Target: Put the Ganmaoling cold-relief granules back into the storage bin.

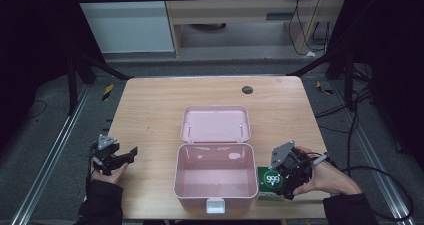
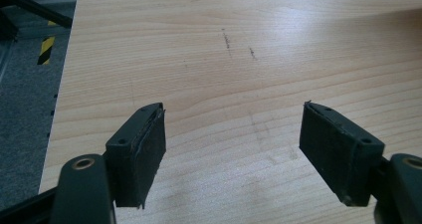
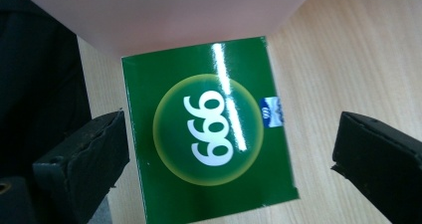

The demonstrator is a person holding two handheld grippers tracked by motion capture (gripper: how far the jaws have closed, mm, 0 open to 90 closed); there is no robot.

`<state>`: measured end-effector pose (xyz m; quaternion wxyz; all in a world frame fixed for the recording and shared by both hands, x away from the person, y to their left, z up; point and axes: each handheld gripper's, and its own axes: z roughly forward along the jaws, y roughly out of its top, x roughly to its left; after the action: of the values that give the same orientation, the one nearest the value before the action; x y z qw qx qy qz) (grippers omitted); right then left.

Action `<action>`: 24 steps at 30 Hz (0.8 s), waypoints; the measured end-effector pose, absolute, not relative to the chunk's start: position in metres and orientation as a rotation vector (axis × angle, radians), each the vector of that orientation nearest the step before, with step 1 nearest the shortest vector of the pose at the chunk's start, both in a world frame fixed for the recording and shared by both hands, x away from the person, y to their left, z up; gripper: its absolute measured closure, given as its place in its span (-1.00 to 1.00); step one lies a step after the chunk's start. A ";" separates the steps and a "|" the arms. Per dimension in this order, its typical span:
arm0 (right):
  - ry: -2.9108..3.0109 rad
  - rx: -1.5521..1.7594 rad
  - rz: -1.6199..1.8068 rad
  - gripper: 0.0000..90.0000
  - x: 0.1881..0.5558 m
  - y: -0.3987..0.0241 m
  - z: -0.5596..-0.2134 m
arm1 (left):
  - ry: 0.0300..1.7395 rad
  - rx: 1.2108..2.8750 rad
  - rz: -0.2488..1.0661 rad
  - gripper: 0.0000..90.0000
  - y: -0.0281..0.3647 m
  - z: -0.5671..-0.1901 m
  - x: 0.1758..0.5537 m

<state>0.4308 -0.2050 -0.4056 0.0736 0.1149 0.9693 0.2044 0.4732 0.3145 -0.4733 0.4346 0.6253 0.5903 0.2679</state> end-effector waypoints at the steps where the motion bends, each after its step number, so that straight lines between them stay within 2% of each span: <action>1: 2.912 0.338 0.607 -0.96 0.431 -0.204 -0.407 | 1.469 1.558 0.667 -0.44 0.314 -0.473 0.473; 14: 2.981 0.294 0.517 -0.95 0.433 -0.191 -0.428 | 1.469 1.565 0.667 -0.44 0.315 -0.474 0.473; 24: 3.021 0.270 0.486 -0.81 0.437 -0.186 -0.438 | 1.468 1.565 0.667 -0.43 0.314 -0.474 0.474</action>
<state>0.4371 -0.1863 -0.4379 0.0351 0.0878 0.9829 0.1580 0.4736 0.3144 -0.4737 0.4327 0.6279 0.5890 0.2676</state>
